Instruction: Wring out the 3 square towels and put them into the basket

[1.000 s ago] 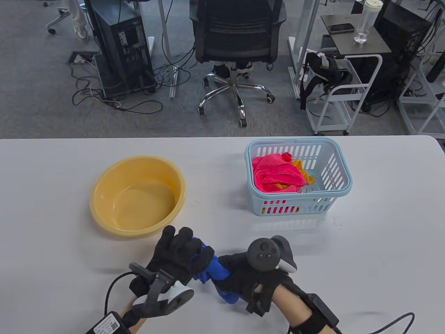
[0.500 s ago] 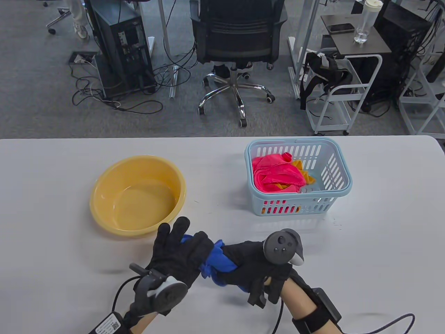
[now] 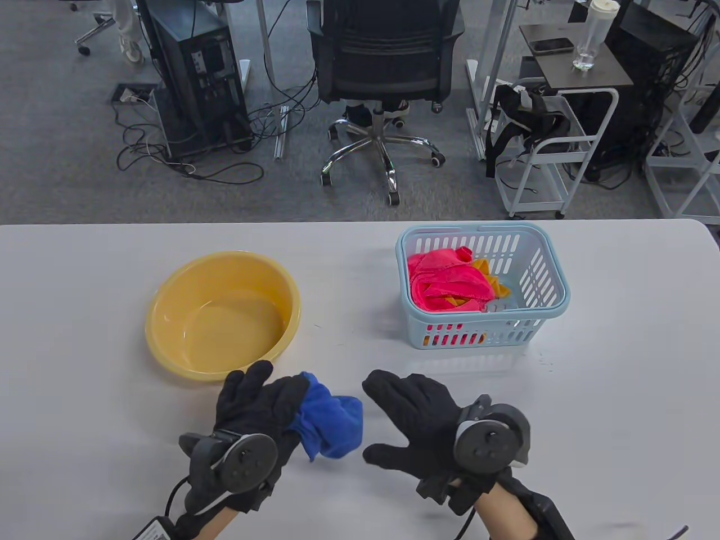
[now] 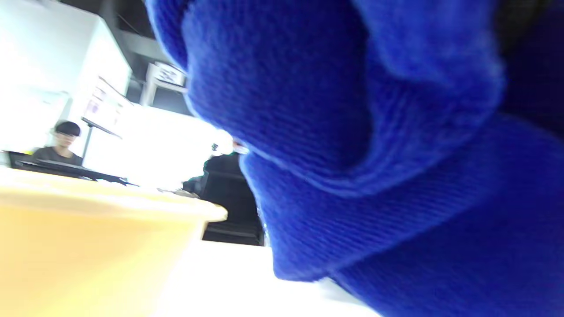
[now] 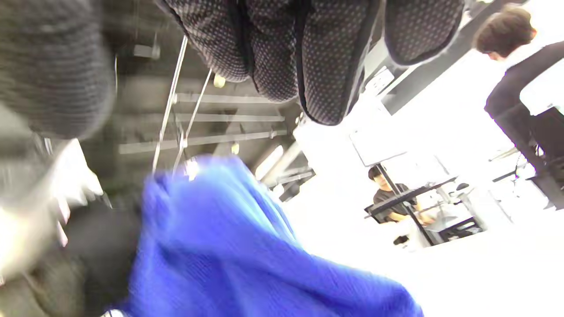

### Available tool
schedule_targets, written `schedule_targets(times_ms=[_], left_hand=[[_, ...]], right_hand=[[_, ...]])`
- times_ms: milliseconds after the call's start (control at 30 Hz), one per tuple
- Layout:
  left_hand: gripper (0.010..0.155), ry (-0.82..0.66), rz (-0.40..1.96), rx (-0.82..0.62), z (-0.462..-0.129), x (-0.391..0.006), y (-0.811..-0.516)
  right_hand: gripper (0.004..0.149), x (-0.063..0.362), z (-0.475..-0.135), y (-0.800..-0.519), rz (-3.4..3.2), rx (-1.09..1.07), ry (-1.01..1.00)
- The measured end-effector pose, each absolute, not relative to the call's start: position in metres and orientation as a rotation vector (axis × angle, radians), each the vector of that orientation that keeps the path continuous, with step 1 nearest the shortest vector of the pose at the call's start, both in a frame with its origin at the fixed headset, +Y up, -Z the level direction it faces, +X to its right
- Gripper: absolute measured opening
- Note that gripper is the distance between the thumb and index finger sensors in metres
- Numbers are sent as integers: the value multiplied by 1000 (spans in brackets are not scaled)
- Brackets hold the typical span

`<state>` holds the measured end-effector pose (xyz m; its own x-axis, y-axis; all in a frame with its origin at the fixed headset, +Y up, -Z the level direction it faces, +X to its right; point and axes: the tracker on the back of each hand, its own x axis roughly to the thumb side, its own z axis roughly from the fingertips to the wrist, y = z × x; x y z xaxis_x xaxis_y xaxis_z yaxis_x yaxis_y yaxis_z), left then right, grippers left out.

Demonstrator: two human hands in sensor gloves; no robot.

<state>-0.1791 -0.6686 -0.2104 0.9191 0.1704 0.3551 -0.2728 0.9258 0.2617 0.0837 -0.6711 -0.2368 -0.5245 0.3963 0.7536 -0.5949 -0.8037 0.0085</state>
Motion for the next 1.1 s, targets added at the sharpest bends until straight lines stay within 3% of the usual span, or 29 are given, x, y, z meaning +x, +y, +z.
schedule_targets(times_ms=[100,167,233,333,400,433,600,667,800,1033,1100], left_hand=[[65,-404,288,273,-198,-173,-673],[65,-418,278,281,-193,-172,-685],[67,-438,291,296,-193,-177,-701],[72,-514,245,113,-198,-179,-707],[76,-512,209,81,-203,-179,-708],[78,-492,174,-4,-205,-181,-707],[84,-451,148,-146,-216,-196,-713],[85,-460,217,-191,-219,-197,-717],[84,-468,275,-151,-217,-200,-711],[85,-446,331,-73,-215,-204,-703],[83,-434,194,-75,-217,-203,-707]], right_hand=[[96,59,-232,-689,2452,1090,-191],[84,51,-228,-692,2447,1095,-70],[69,49,-227,-692,2444,1108,-86],[61,52,-231,-692,2395,1113,118],[60,62,-236,-684,2358,1048,214],[60,72,-239,-678,2354,1027,272],[61,114,-255,-653,2152,939,302],[61,126,-257,-645,2021,900,192],[62,147,-264,-635,1962,830,91],[60,169,-287,-623,1775,773,135],[59,181,-294,-614,1648,772,90]])
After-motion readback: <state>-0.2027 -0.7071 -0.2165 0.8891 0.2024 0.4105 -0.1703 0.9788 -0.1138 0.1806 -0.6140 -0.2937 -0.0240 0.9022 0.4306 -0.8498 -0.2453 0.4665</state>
